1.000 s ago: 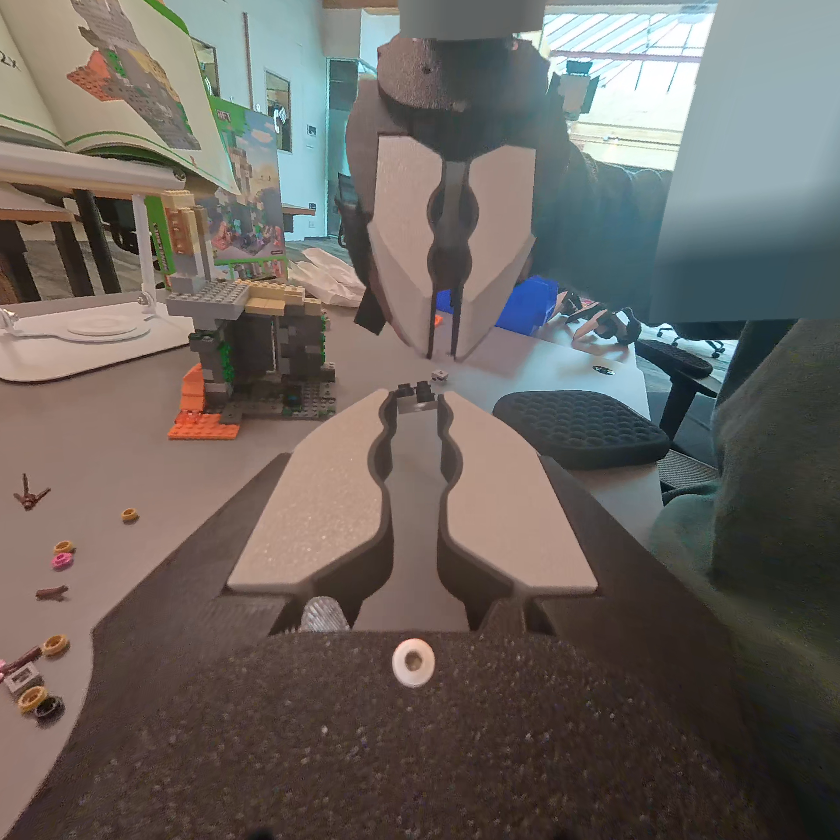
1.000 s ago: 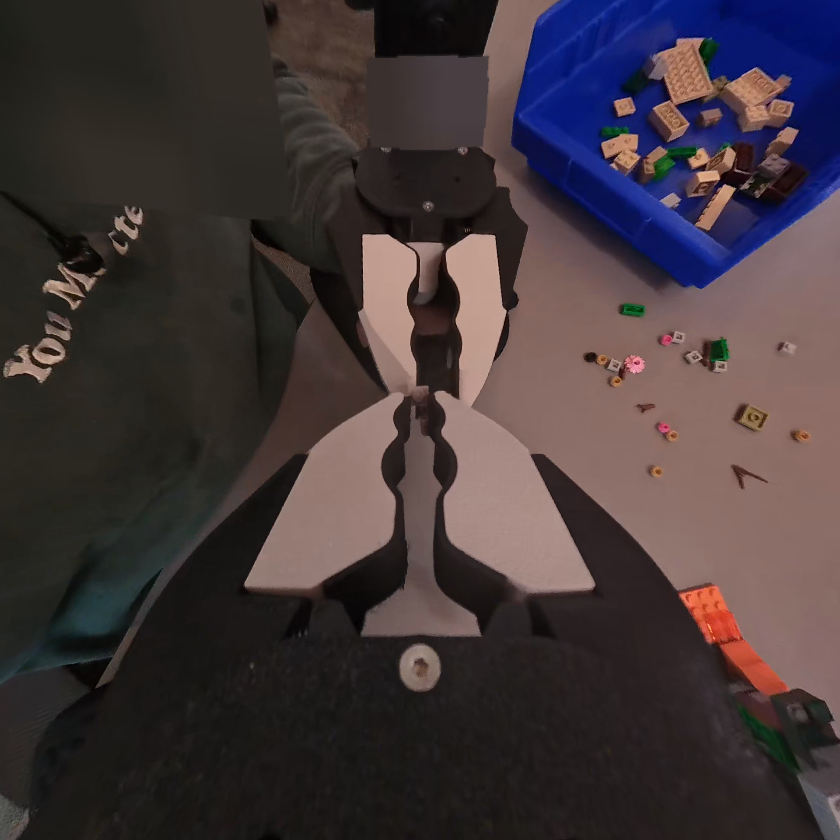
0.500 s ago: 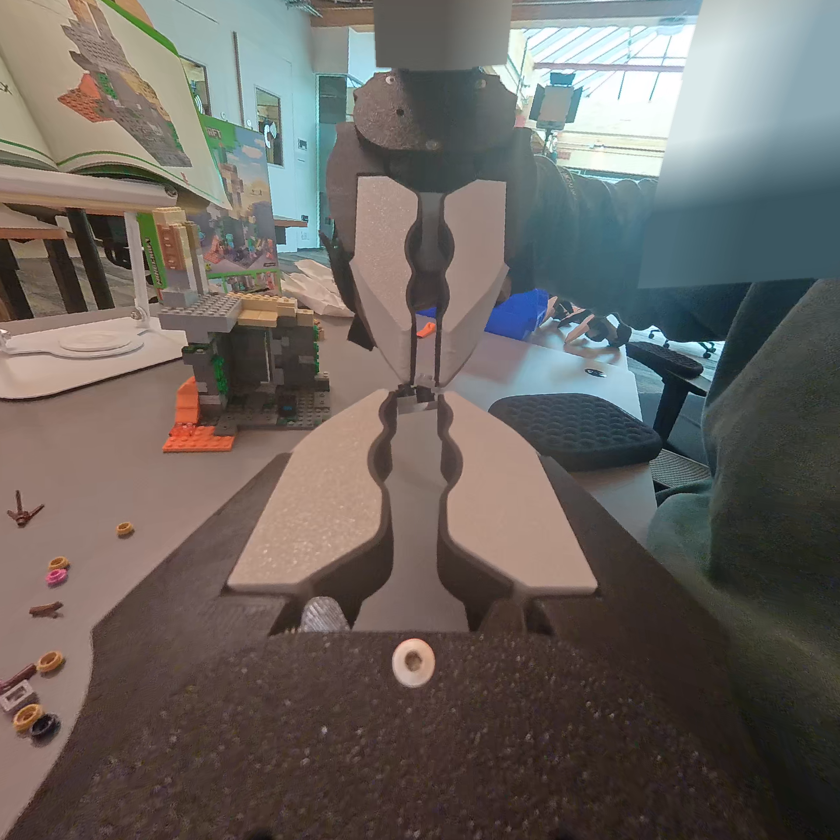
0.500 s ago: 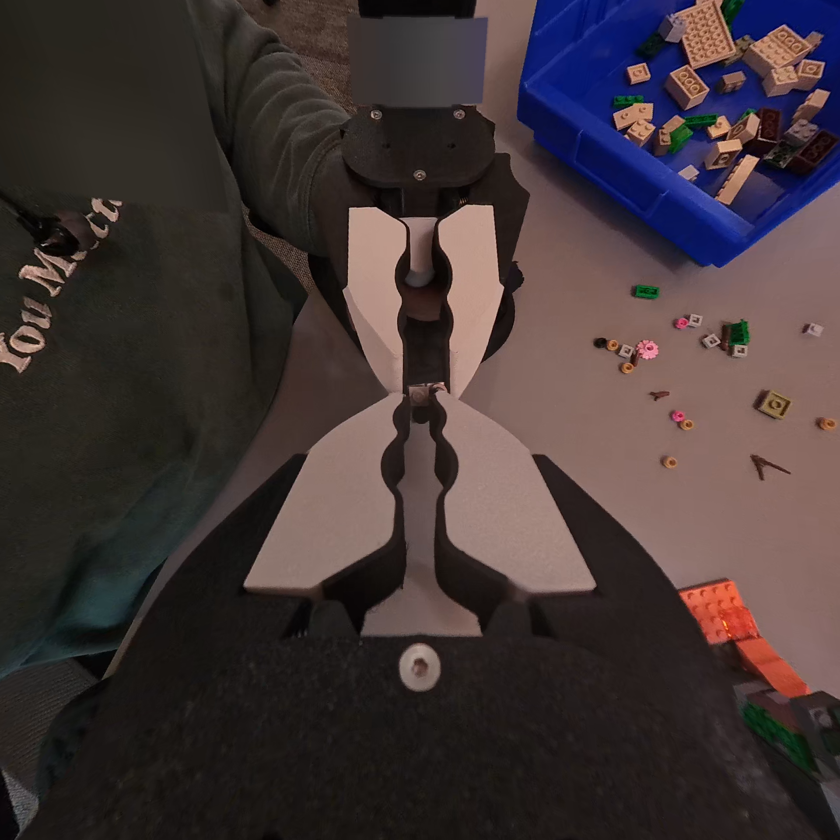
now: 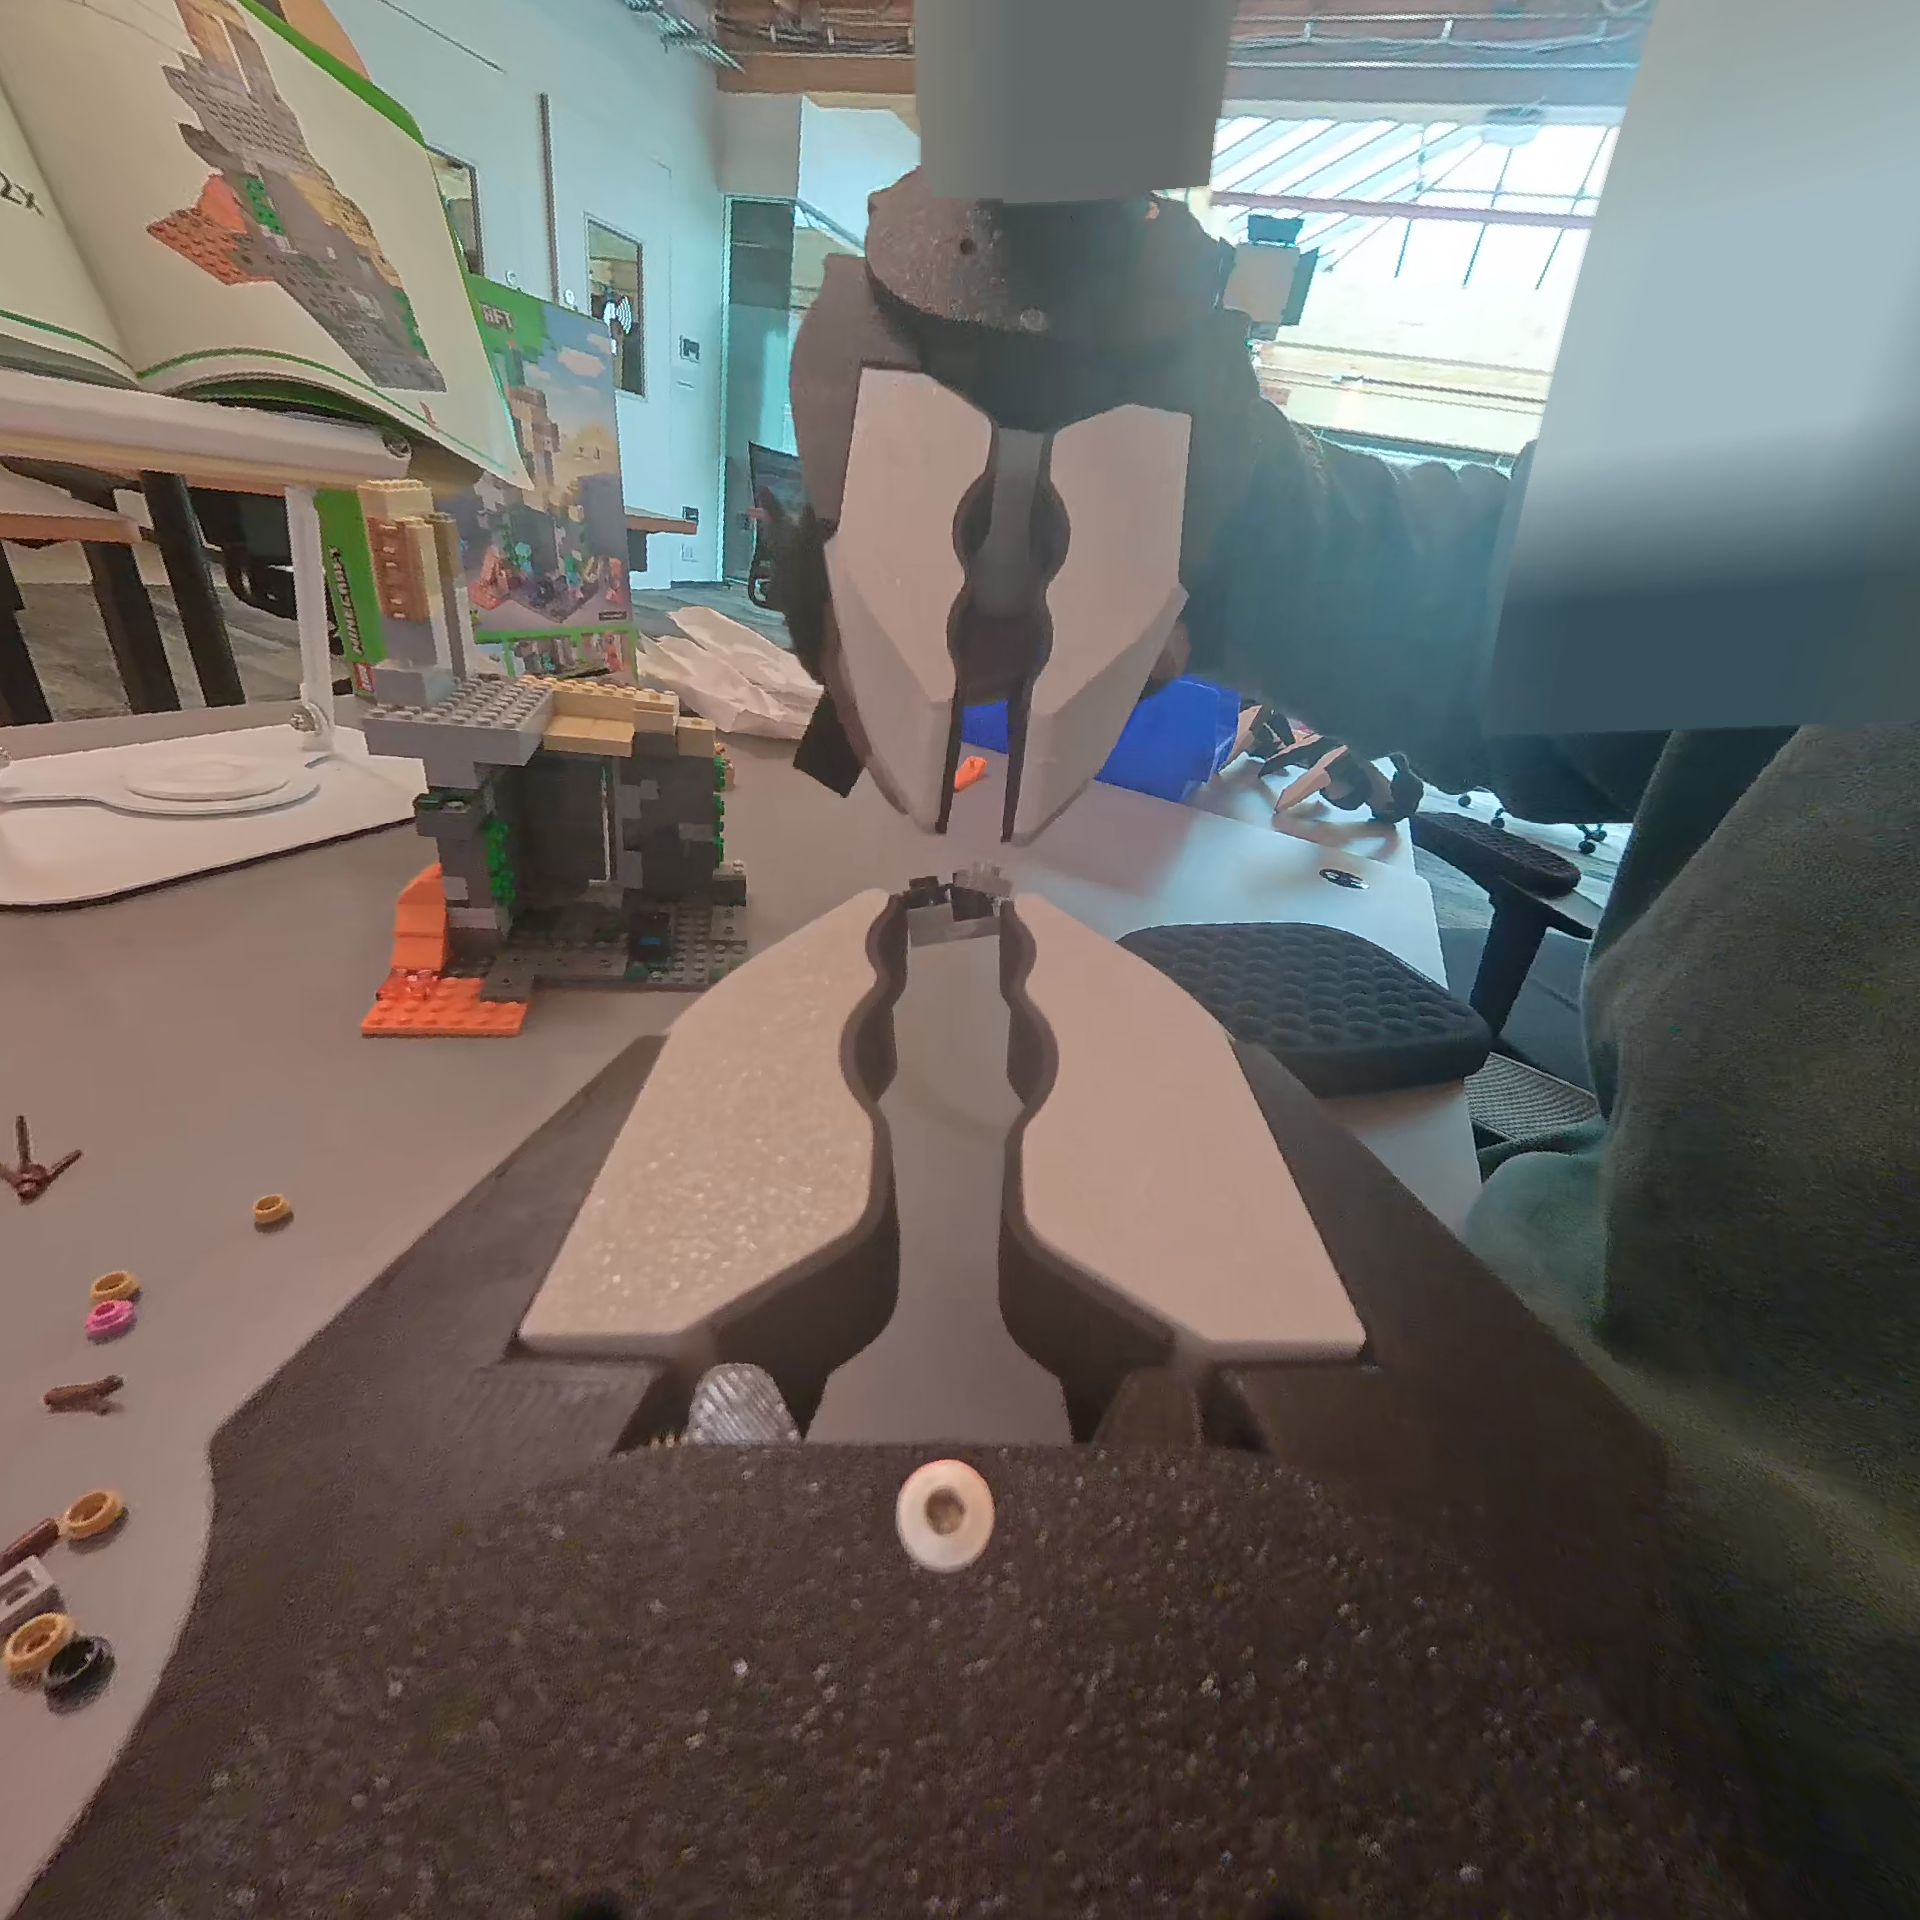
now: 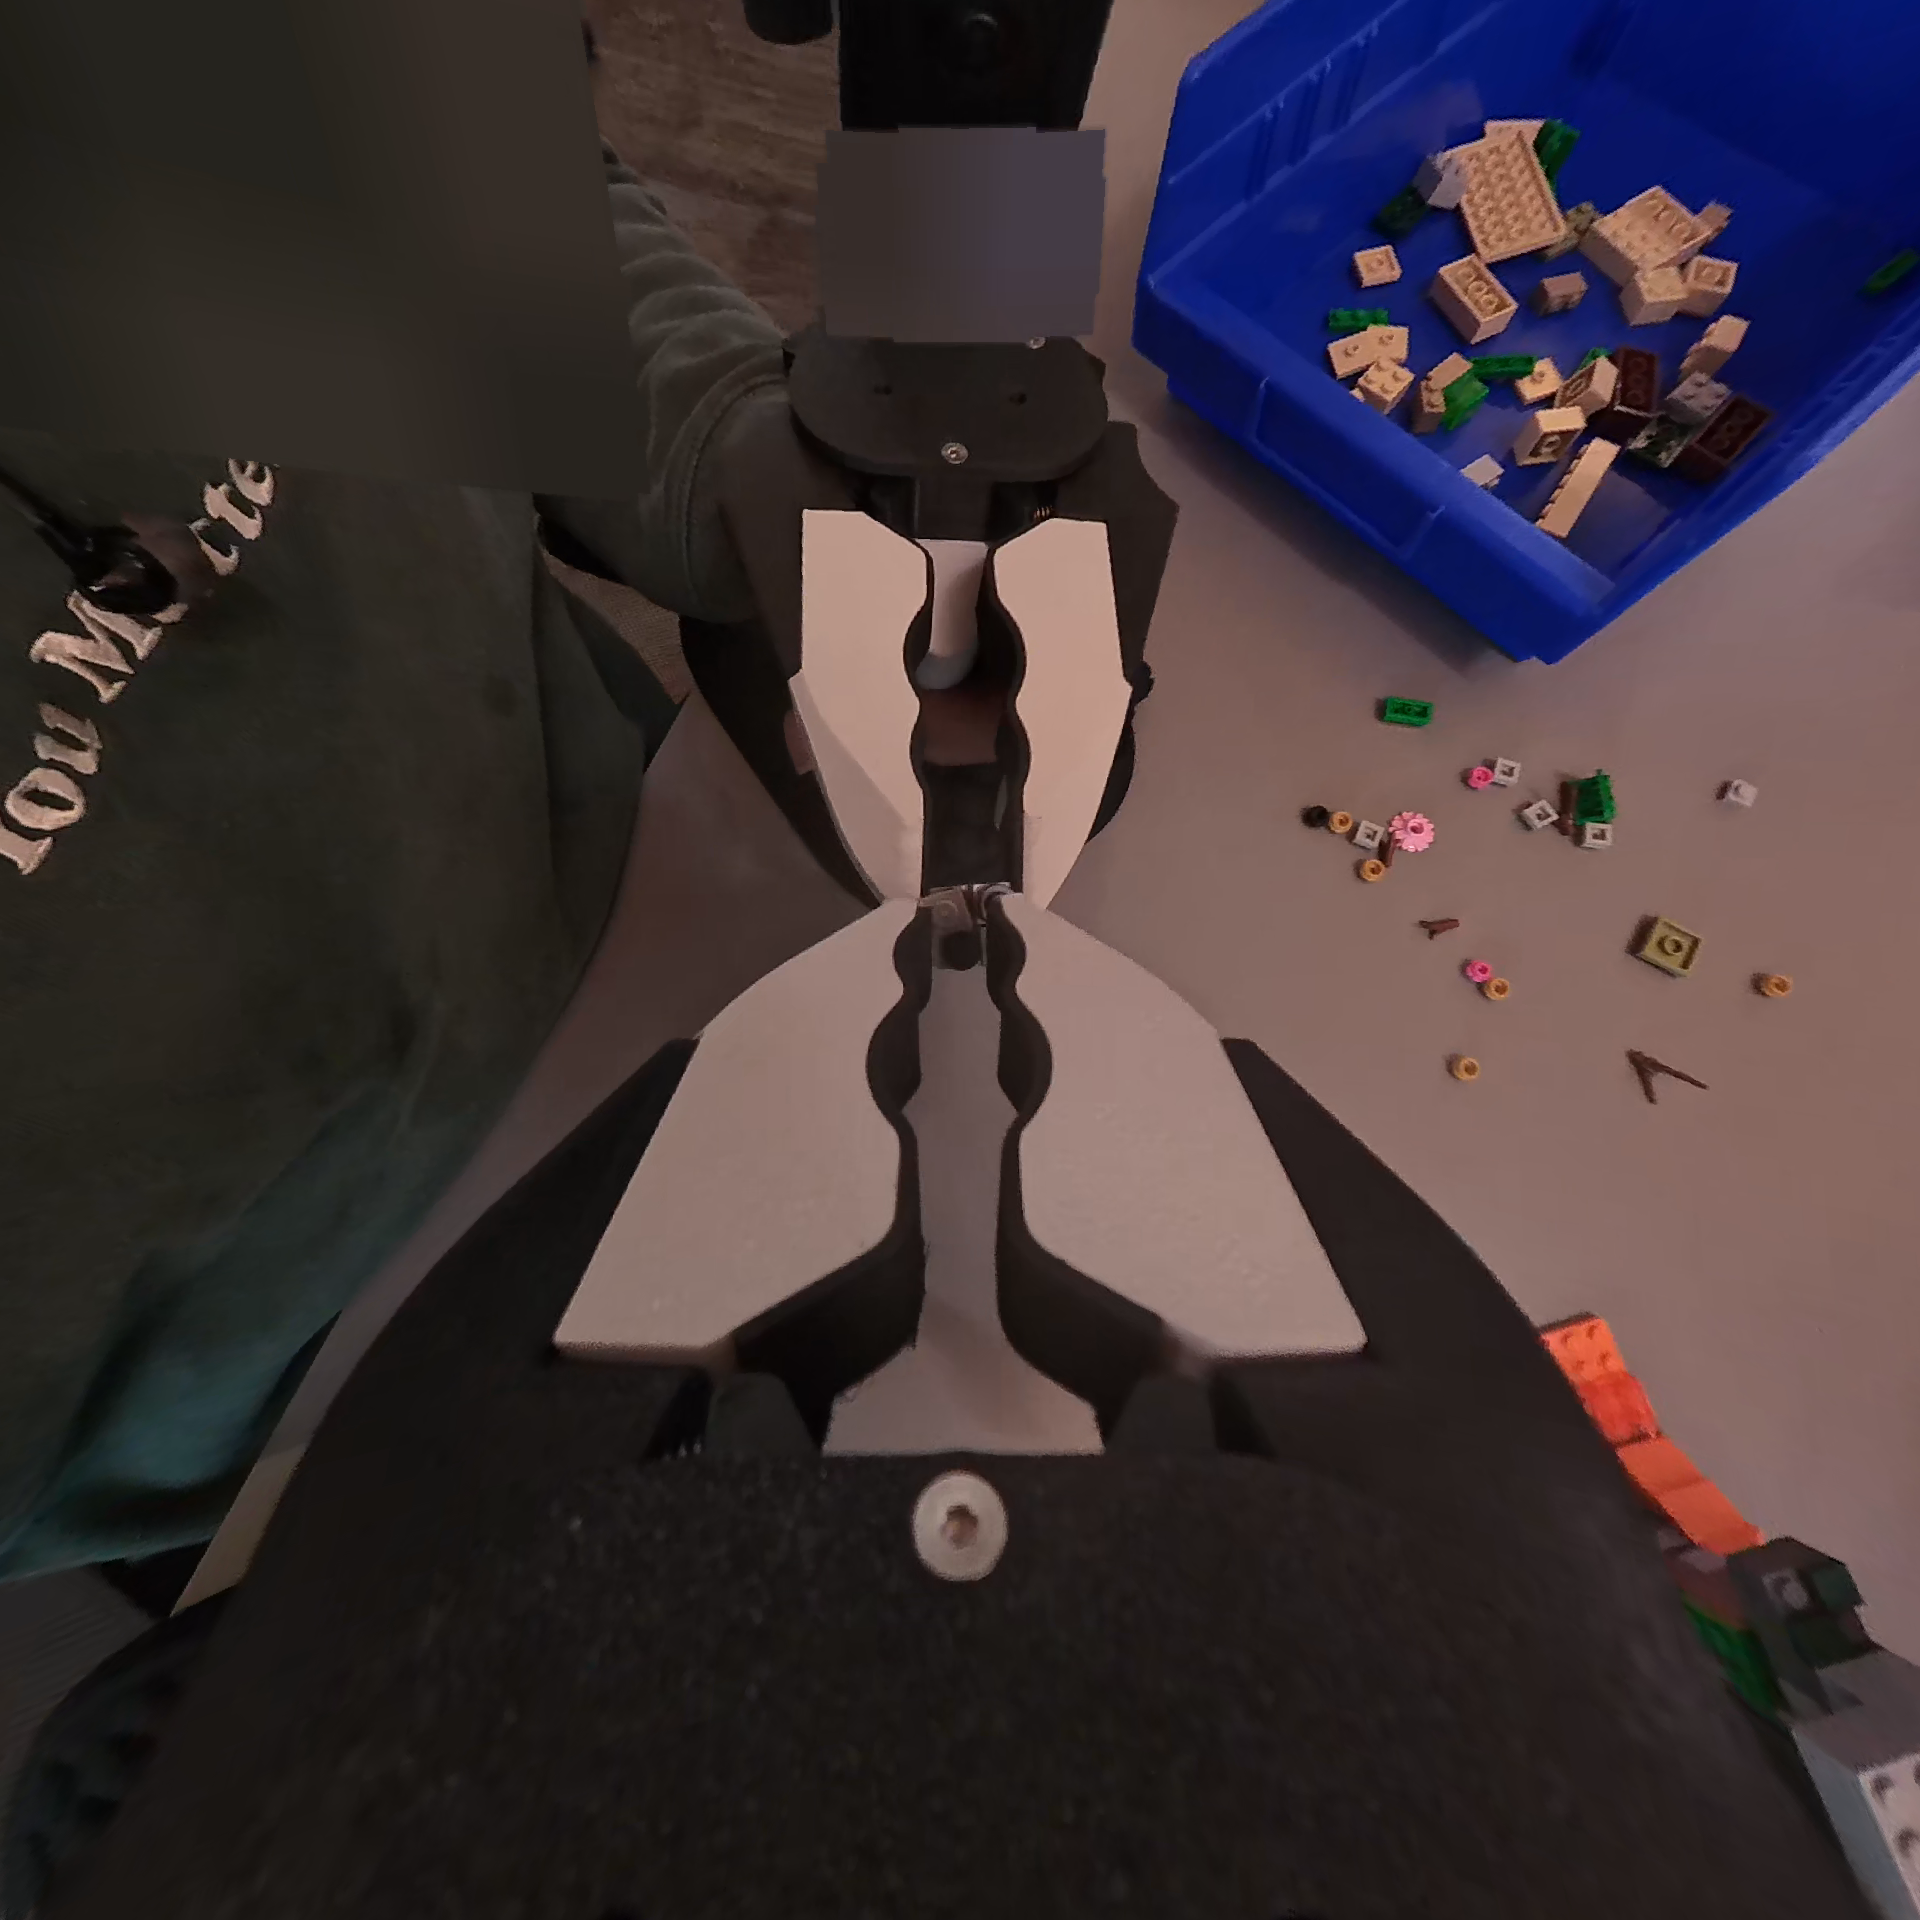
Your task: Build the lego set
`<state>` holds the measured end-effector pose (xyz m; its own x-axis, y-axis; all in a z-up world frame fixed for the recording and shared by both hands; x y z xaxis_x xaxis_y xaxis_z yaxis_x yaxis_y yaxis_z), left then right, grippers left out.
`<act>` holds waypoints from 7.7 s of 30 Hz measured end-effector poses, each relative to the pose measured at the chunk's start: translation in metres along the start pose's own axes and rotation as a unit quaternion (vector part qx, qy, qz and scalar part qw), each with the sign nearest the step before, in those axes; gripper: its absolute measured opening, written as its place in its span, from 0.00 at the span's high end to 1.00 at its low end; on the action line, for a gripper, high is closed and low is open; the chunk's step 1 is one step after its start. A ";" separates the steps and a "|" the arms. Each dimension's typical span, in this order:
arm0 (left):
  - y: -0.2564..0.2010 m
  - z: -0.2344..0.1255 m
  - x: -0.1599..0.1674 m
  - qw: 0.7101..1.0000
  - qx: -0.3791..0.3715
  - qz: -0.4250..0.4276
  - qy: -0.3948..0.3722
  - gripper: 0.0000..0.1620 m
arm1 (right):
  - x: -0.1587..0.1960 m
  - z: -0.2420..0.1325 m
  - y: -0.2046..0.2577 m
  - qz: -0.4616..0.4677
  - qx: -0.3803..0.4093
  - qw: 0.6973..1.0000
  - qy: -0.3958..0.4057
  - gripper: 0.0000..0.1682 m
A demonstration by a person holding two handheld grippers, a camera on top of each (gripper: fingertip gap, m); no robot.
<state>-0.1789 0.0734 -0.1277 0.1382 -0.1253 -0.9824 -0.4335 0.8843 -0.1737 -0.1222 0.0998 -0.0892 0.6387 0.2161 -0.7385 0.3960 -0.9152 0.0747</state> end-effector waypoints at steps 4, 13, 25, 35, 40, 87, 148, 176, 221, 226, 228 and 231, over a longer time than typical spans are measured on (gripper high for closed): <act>0.000 0.000 0.000 1.000 0.001 -0.004 -0.001 0.90 | 0.001 0.001 0.002 -0.004 0.012 1.000 -0.005 0.95; 0.001 0.000 0.000 1.000 0.000 -0.007 0.000 0.90 | 0.003 0.005 0.001 -0.014 0.023 1.000 0.002 0.96; 0.001 0.000 0.000 1.000 -0.001 -0.006 0.000 0.90 | 0.002 0.004 -0.001 0.000 0.020 1.000 -0.003 0.96; 0.002 0.000 0.000 1.000 -0.003 -0.009 -0.002 0.90 | 0.002 0.002 0.001 -0.005 0.030 0.999 -0.014 0.96; 0.007 -0.001 -0.001 1.000 -0.010 -0.027 -0.007 0.90 | 0.001 -0.004 0.004 -0.057 0.096 0.993 -0.032 0.93; -0.013 -0.002 -0.011 0.998 0.047 0.024 -0.046 0.89 | 0.012 0.007 0.023 -0.024 0.173 0.932 -0.316 0.93; -0.005 0.016 0.011 0.990 0.049 -0.118 0.055 0.89 | 0.035 0.025 0.027 -0.334 0.356 0.873 0.000 0.94; -0.038 0.026 0.024 0.986 0.067 0.125 0.087 0.88 | 0.104 0.009 0.037 0.047 0.128 0.988 -0.069 0.90; -0.024 0.030 0.030 0.991 0.056 0.060 0.105 0.94 | 0.238 -0.079 0.056 0.284 0.212 0.927 0.122 0.85; -0.024 0.030 0.030 0.991 0.056 0.059 0.107 0.95 | 0.242 -0.066 0.057 0.330 0.224 0.908 0.127 0.85; -0.024 0.030 0.030 0.991 0.057 0.059 0.106 0.95 | 0.240 -0.065 0.055 0.344 0.231 0.901 0.130 0.85; -0.024 0.029 0.029 0.991 0.056 0.060 0.103 0.95 | 0.240 -0.065 0.053 0.349 0.238 0.894 0.149 0.87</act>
<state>-0.1384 0.0613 -0.1502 -0.0972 -0.0949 -0.9907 -0.3319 0.9416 -0.0577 0.0946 0.1253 -0.2193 0.7954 -0.4488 -0.4073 -0.4488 -0.8878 0.1018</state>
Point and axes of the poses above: each gripper's, where its closed fingertips meet, z out along the fingers, x out of its underside, y = z × x across the jaws, the point moved 4 cm from there along -z, back along the fingers, and after that the axes turned 2 degrees about -x, right-handed, at the moved point
